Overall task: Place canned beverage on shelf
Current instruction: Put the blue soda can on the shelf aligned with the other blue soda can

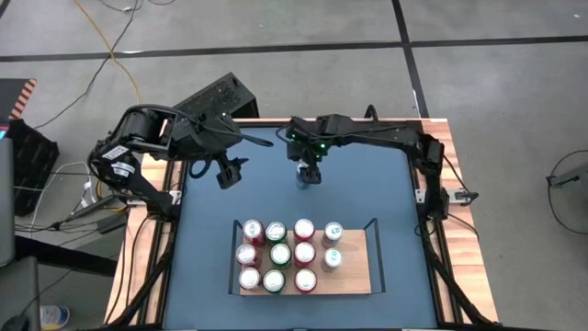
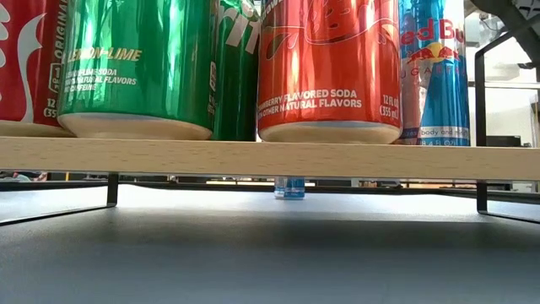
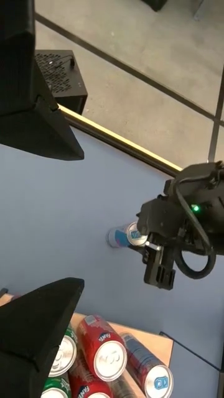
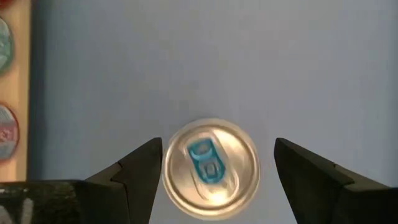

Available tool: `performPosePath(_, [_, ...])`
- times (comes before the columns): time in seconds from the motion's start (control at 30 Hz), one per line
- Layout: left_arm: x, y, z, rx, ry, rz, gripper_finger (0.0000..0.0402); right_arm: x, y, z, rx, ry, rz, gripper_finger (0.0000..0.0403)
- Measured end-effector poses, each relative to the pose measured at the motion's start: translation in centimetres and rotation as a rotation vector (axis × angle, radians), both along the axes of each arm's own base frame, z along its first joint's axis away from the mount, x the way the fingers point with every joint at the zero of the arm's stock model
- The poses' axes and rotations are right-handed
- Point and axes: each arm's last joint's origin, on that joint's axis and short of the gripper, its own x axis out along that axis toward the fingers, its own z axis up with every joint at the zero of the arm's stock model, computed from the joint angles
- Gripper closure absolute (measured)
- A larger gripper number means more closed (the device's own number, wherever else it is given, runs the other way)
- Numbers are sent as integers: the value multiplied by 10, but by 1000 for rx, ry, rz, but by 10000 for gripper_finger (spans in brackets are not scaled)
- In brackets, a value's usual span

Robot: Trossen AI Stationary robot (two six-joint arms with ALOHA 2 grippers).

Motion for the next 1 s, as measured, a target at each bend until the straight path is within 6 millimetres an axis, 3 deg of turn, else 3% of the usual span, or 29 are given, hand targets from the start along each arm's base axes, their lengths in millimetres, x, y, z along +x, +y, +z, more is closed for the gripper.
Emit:
performPosePath(0.43, [0,0,0,0,-1,1,91,-3,-2,-19,-17,36,-11,112])
performPosePath(0.57, [0,0,0,0,-1,2,91,-2,2,-22,-42,45,-5,139])
performPosePath(0.73, [0,0,0,0,-1,2,91,-1,3,-21,-65,40,-5,206])
performPosePath(1.0, [0,0,0,0,-1,2,91,-3,5,-15,-86,37,11,207])
